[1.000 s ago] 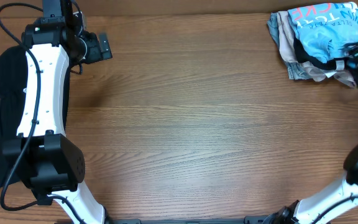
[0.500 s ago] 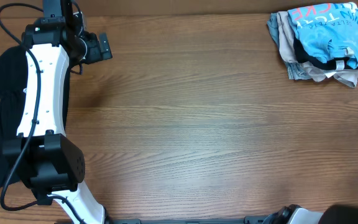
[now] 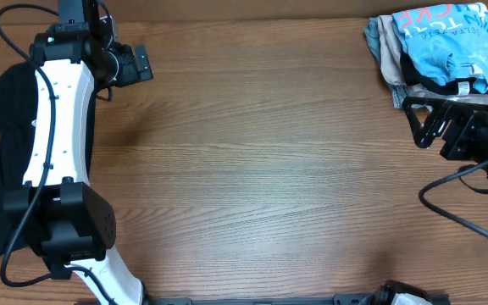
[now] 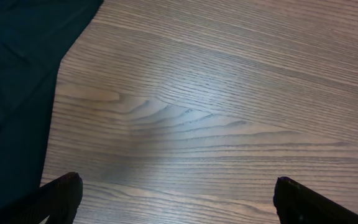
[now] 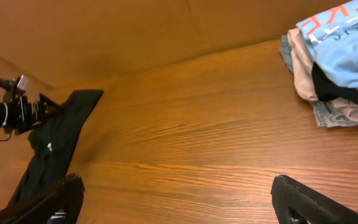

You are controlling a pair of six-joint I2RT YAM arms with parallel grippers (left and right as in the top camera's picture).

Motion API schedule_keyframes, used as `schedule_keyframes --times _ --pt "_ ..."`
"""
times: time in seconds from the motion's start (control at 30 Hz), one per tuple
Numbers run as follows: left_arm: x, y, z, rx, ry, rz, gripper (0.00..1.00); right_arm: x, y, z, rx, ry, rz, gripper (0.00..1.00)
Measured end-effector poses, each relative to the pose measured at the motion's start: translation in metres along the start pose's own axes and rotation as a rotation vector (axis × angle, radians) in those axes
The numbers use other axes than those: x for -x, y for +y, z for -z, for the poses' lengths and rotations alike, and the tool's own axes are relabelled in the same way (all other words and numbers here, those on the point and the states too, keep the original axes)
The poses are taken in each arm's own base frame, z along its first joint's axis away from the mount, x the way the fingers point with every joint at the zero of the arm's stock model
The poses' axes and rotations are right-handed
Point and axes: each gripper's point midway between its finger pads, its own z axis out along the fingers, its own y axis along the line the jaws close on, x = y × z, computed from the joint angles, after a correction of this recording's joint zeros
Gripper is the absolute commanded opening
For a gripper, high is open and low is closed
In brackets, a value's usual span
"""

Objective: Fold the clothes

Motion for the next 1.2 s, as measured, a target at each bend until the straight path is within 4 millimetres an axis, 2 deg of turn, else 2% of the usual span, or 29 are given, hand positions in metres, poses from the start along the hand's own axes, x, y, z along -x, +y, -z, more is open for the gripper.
schedule_keyframes --times 0.3,0.43,0.57,0.67,0.83,1.0,1.2 --pt "0.0 0.0 0.0 0.0 0.0 0.0 1.0 -0.008 -0.009 -0.01 -0.015 0.056 -0.031 1.0" --pt "0.0 0.0 0.0 0.0 0.0 0.0 1.0 -0.005 -0.011 -0.017 -0.035 0.051 -0.001 1.0" --pt "0.0 0.0 0.0 0.0 0.0 0.0 1.0 -0.001 0.004 -0.04 -0.037 0.016 0.128 1.0" --pt "0.0 0.0 0.0 0.0 0.0 0.0 1.0 -0.006 0.017 -0.058 -0.029 -0.026 0.219 1.0" --pt "0.0 0.0 0.0 0.0 0.0 0.0 1.0 -0.013 0.017 -0.062 -0.035 -0.189 0.295 1.0" --pt "0.0 0.0 0.0 0.0 0.0 0.0 1.0 -0.032 0.012 -0.052 -0.027 -0.361 0.344 1.0" --pt "0.0 0.0 0.0 0.0 0.0 0.0 1.0 -0.078 -0.007 -0.057 -0.028 -0.466 0.37 1.0"
